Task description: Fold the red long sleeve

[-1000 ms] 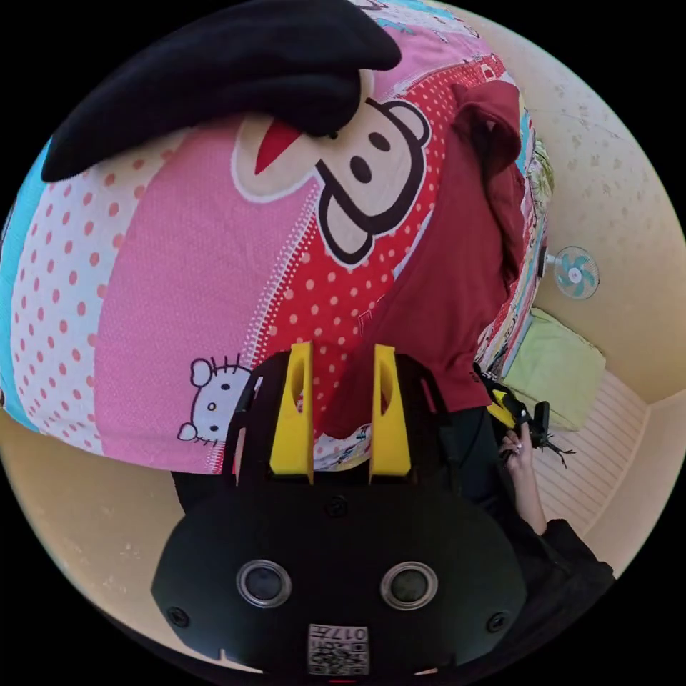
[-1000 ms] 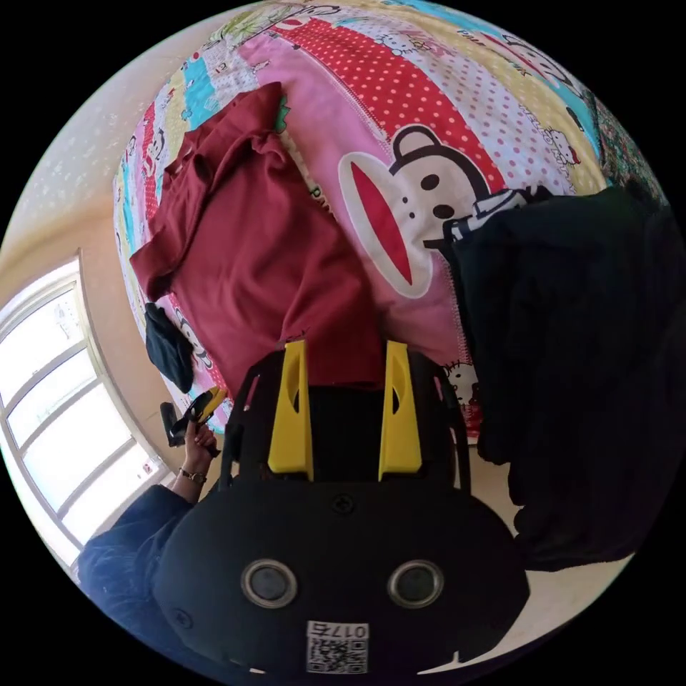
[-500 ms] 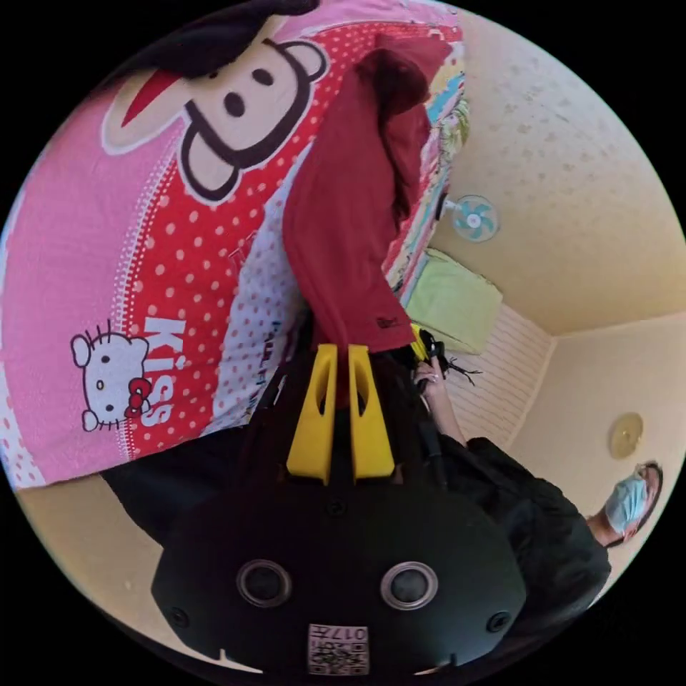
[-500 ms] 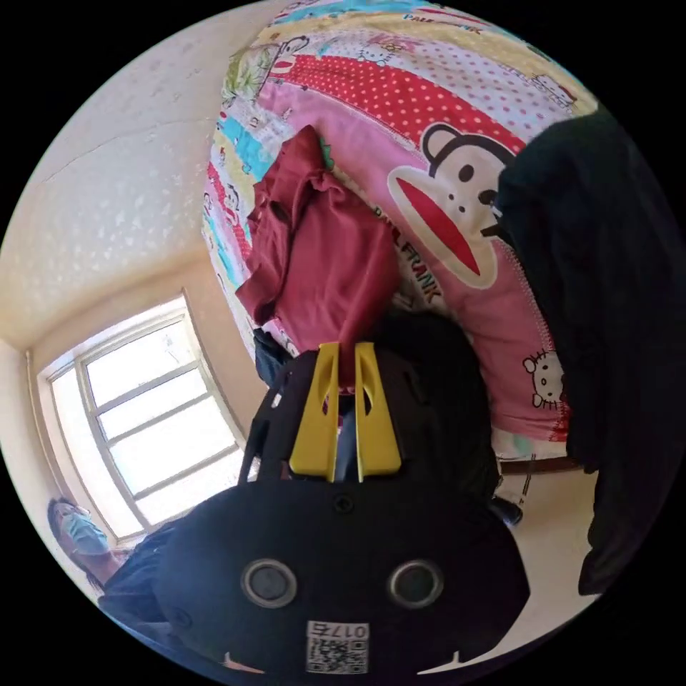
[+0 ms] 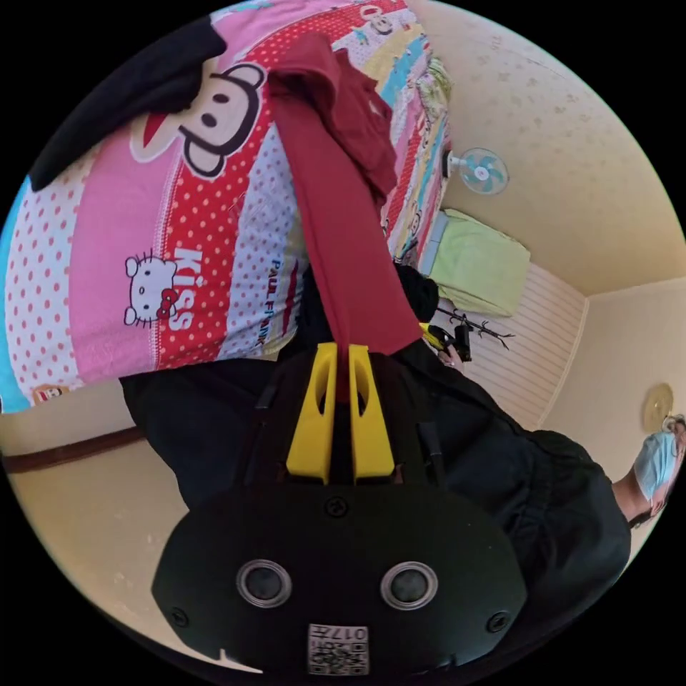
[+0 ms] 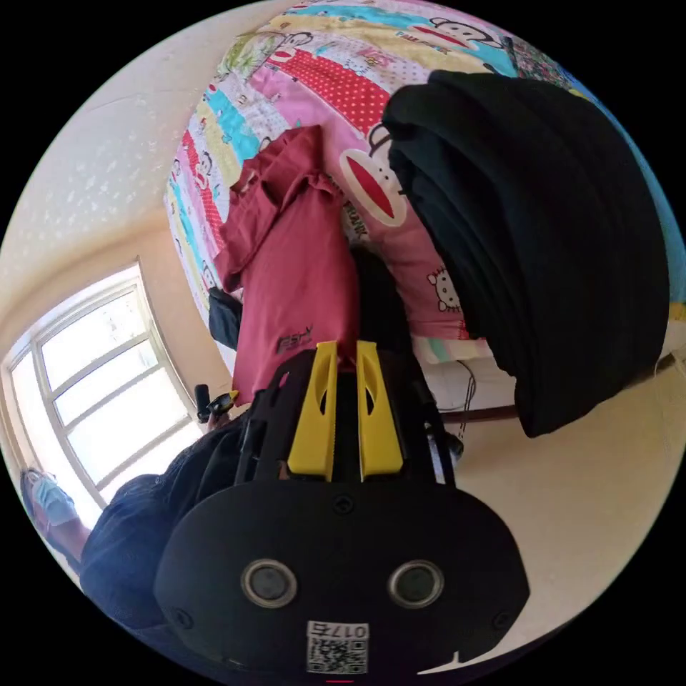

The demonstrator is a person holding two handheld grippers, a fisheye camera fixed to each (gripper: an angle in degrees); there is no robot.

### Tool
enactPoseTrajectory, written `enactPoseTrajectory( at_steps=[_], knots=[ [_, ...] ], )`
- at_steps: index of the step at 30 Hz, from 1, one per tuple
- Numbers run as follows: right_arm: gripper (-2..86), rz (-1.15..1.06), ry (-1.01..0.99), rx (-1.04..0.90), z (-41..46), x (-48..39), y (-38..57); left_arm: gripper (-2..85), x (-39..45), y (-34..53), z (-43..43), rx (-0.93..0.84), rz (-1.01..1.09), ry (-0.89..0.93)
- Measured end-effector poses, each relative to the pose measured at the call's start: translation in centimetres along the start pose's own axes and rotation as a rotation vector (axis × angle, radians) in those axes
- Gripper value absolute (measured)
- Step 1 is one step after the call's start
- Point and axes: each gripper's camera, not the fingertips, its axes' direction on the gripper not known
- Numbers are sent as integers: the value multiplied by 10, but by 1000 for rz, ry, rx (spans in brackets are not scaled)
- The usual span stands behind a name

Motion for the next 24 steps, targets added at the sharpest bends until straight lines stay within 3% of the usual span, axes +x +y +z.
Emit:
enactPoseTrajectory(
  at_steps=[3,7,12,18,22,24],
  knots=[
    [72,-50,117,62,-4,-24,-28,32,-18,-2,16,-4,-99,60],
    [94,-268,103,71,12,-97,-101,35,-1,-4,15,10,-115,54],
    [113,-512,149,18,97,-193,-228,34,24,-4,-1,41,-125,25],
    [120,-498,128,173,142,-209,-296,35,53,1,-12,94,-153,64],
    [59,-419,76,38,167,-188,-312,35,69,0,-11,109,-181,77],
    [47,-477,64,96,150,-191,-297,35,76,-3,-11,105,-182,87]
  ],
)
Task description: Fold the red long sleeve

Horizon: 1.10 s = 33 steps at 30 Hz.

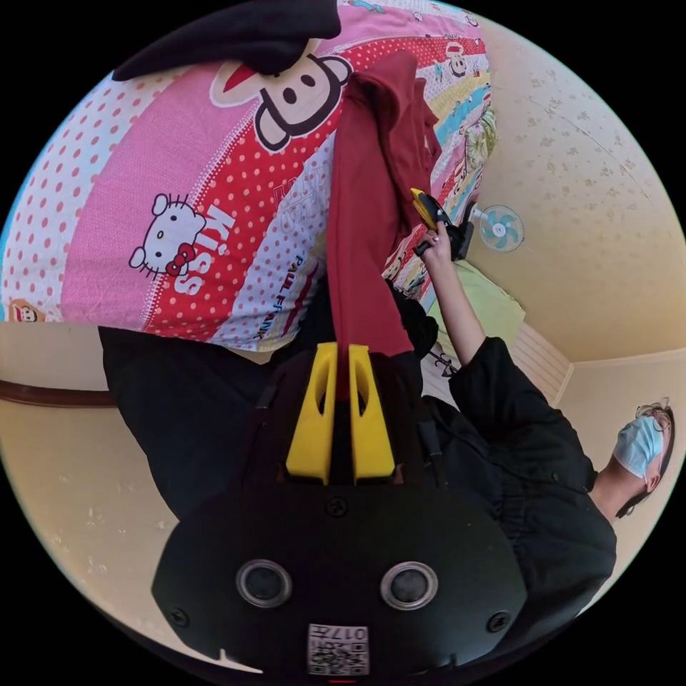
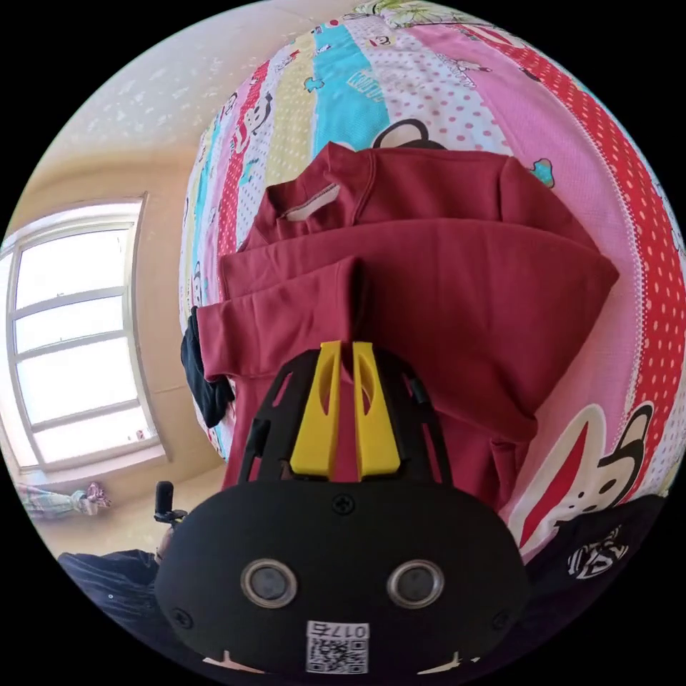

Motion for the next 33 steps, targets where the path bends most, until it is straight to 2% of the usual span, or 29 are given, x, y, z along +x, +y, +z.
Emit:
enactPoseTrajectory(
  at_steps=[2,6,7,10,13,20,23,25,26,27,29,33],
  knots=[
    [45,-19,28,82,-26,-7,9,35,10,-2,-1,-11,1,-6],
    [51,34,213,280,-89,-2,26,35,25,-7,-5,-30,10,-13],
    [53,39,224,270,-93,3,25,36,29,-9,-6,-34,13,-12],
    [105,112,136,77,-96,34,20,36,42,-13,-10,-47,24,-15],
    [128,121,161,52,-123,41,57,35,53,-16,-16,-57,35,-13],
    [159,376,-1,-93,-150,85,239,35,63,-21,-26,-88,20,42],
    [172,552,-126,-107,-140,114,313,35,63,-24,-36,-95,11,83],
    [165,677,-336,-64,-130,133,351,35,62,-26,-42,-103,-1,112],
    [132,722,-524,16,-126,143,372,35,62,-27,-47,-106,-6,134],
    [102,714,-689,106,-124,147,387,35,62,-27,-49,-106,-7,144],
    [67,746,-763,154,-127,149,402,35,63,-29,-61,-107,-3,175],
    [39,621,-927,353,-179,139,401,34,75,-29,-84,-86,24,242]
  ],
)
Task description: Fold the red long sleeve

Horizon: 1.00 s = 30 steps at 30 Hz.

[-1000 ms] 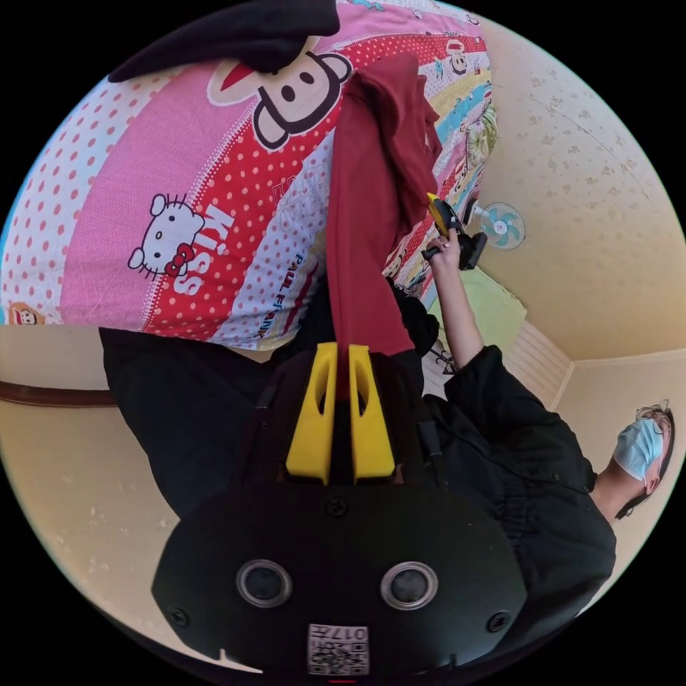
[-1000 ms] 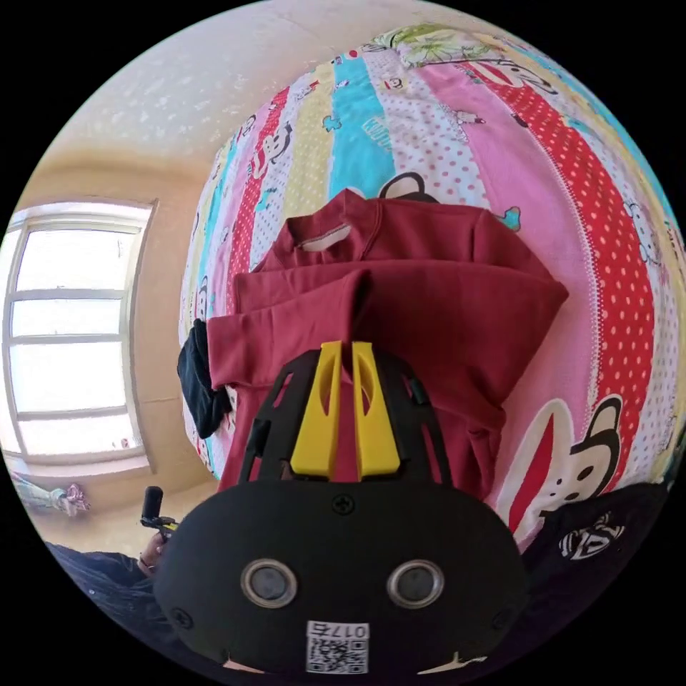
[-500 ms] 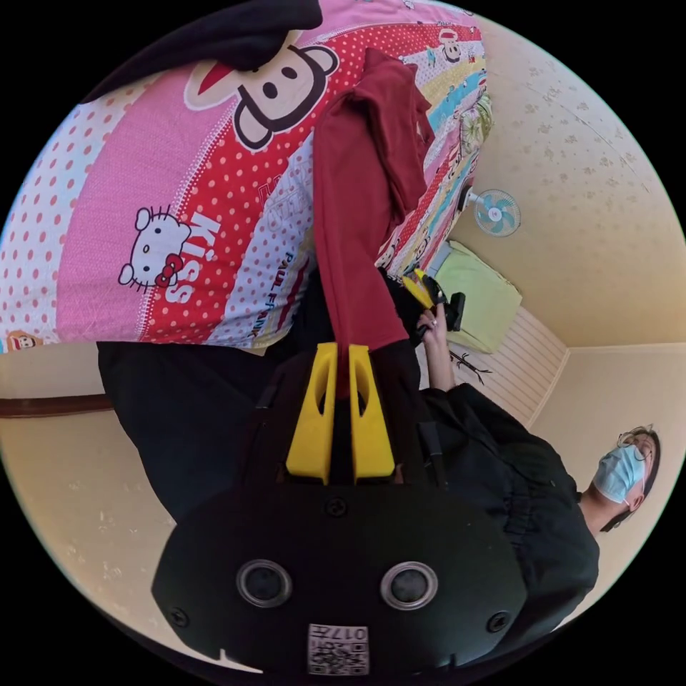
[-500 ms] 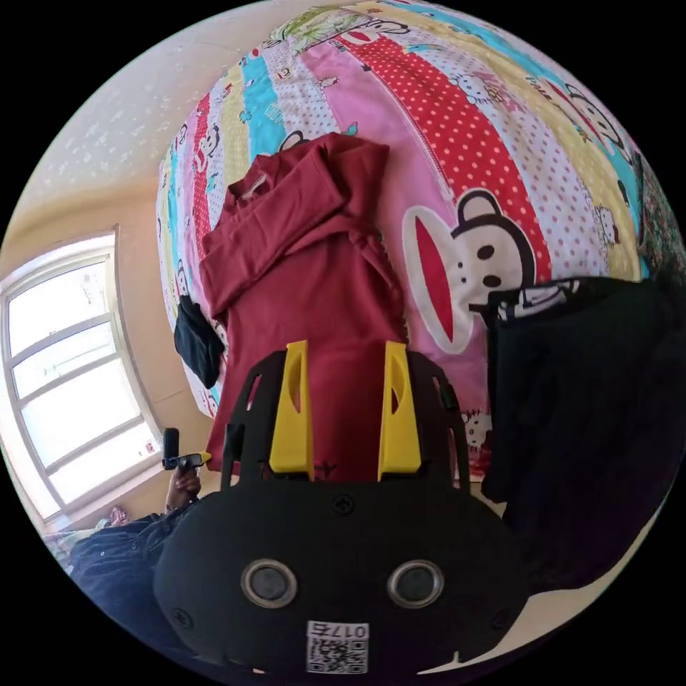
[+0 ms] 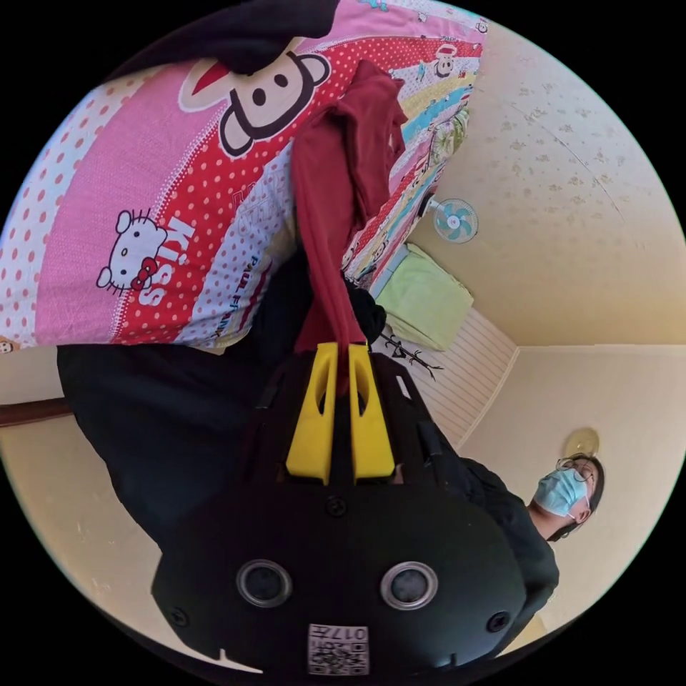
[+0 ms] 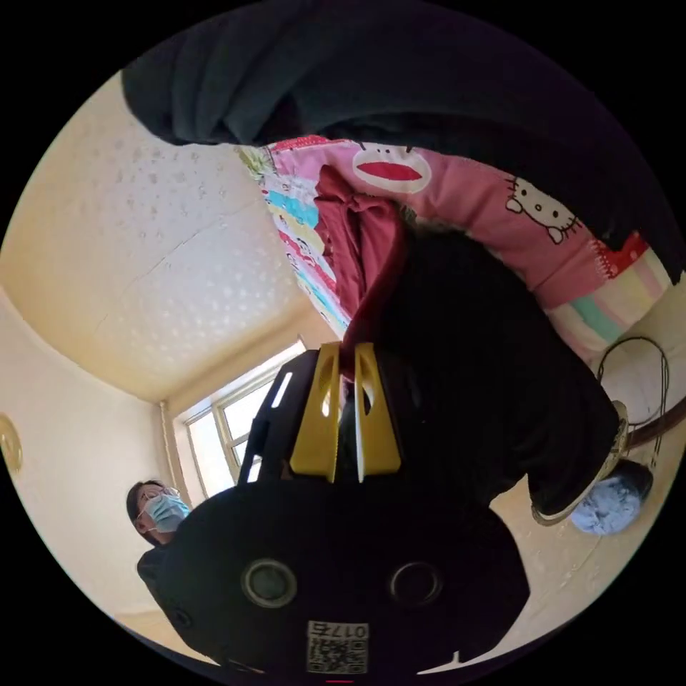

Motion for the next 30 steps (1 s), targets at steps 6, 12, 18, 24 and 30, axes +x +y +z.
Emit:
enactPoseTrajectory(
  at_steps=[6,12,18,24,30],
  knots=[
    [33,-307,176,-158,1,-126,17,31,64,23,-34,29,133,83],
    [30,-305,204,-285,-30,-125,47,27,38,64,-60,31,97,184],
    [30,-267,387,-322,28,-125,-22,29,4,0,-56,37,-23,120],
    [30,-397,512,-336,141,-184,-156,35,48,-149,-90,120,79,161],
    [37,-349,236,-114,183,-171,-264,110,58,-280,-119,410,163,43]
  ],
)
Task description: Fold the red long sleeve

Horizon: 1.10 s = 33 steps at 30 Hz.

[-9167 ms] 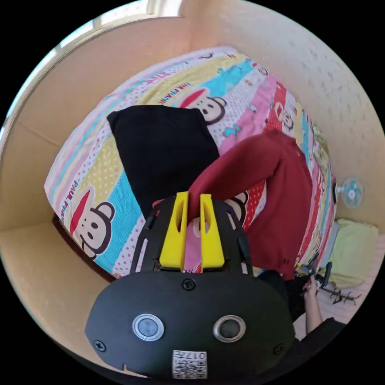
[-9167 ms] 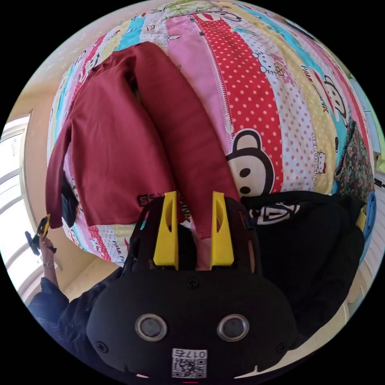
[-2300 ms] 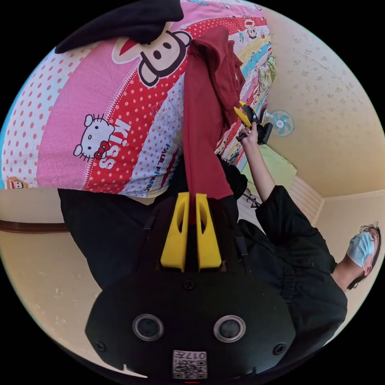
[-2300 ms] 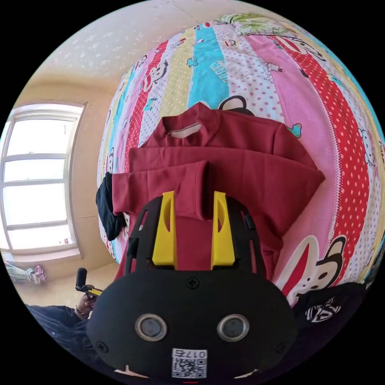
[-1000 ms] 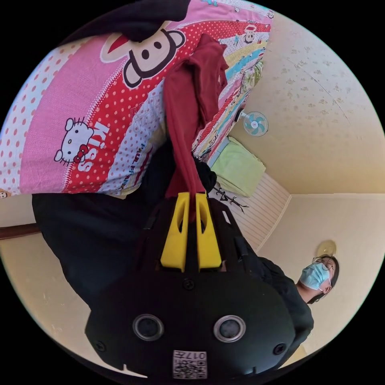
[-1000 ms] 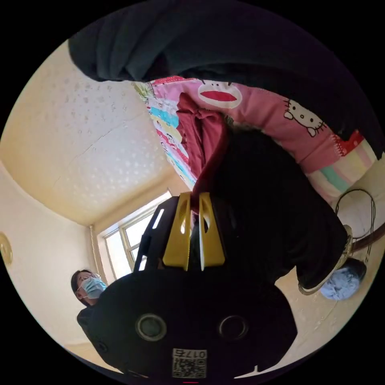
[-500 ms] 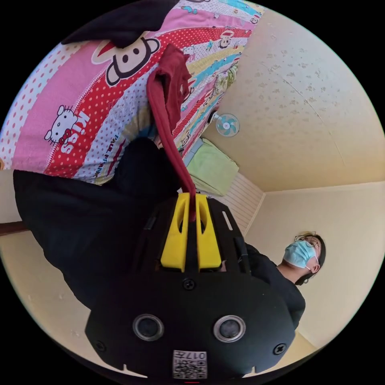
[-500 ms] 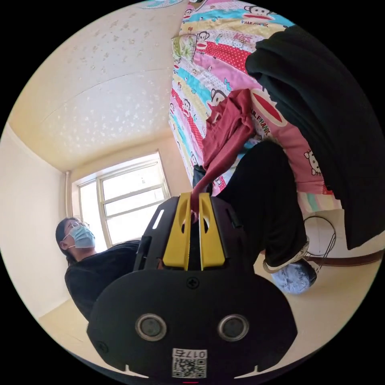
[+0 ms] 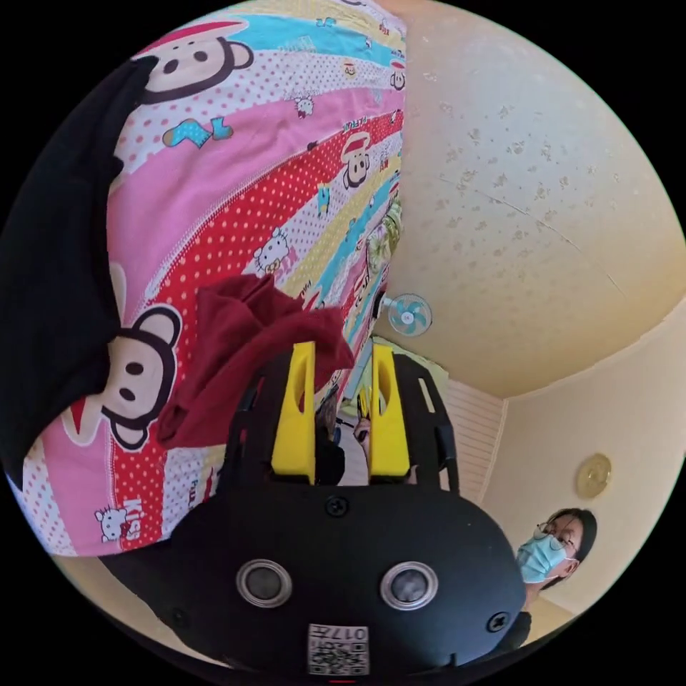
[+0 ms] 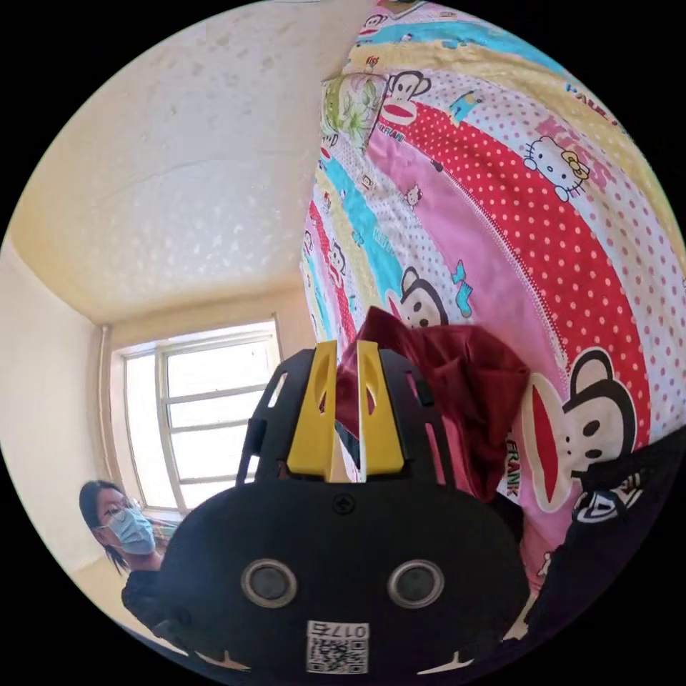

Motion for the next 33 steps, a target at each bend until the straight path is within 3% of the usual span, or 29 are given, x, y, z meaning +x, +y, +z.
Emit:
enactPoseTrajectory(
  at_steps=[4,8,12,17,23,26,29,33],
  knots=[
    [48,25,105,-7,28,21,12,116,-37,12,11,32,86,-86],
    [82,-70,472,-153,84,42,57,126,-117,65,-2,116,43,-346],
    [48,-90,592,-349,136,77,90,127,-199,95,-22,121,-79,-347],
    [34,-154,548,-219,114,53,112,128,-259,107,-54,89,-98,-353],
    [28,-99,811,-305,141,89,135,160,-324,102,-67,14,-66,-372],
    [25,-66,900,-160,141,66,133,168,-356,101,-66,-32,-42,-360],
    [29,-265,968,-129,178,14,138,167,-384,107,-83,14,-58,-382],
    [37,-620,1099,-374,293,-25,153,132,-432,110,-112,65,-165,-336]
  ],
)
